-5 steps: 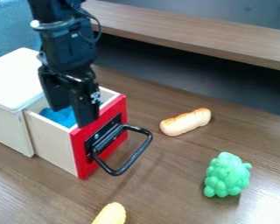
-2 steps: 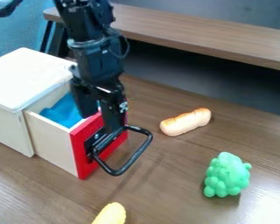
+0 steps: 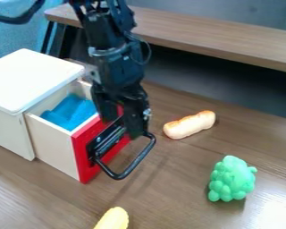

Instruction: Close the drawer

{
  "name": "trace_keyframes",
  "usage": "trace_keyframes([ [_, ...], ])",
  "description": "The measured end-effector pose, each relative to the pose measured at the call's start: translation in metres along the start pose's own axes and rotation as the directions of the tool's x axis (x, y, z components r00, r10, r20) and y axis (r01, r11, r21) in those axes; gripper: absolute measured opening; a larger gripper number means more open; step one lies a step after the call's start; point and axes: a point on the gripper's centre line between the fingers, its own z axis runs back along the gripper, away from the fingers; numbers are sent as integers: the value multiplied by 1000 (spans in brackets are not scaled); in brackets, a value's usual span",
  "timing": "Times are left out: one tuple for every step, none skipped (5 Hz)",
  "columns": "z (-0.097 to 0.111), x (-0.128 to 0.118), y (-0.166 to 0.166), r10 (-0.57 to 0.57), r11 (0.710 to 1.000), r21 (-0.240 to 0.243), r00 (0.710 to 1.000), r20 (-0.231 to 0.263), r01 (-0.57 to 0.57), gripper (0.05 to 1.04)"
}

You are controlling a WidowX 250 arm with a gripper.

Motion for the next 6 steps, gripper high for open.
trace_keyframes([
  [-8,3,-5,37,999,-7,999,20,-37,999],
  [-17,4,-6,72,997,2,997,26,-72,999],
  [-23,4,-3,124,992,26,991,51,-126,999],
  [-35,5,5,182,981,60,982,44,-185,999],
  [-37,4,11,194,976,94,981,33,-196,999],
  [-36,5,19,207,970,120,977,41,-211,1001],
])
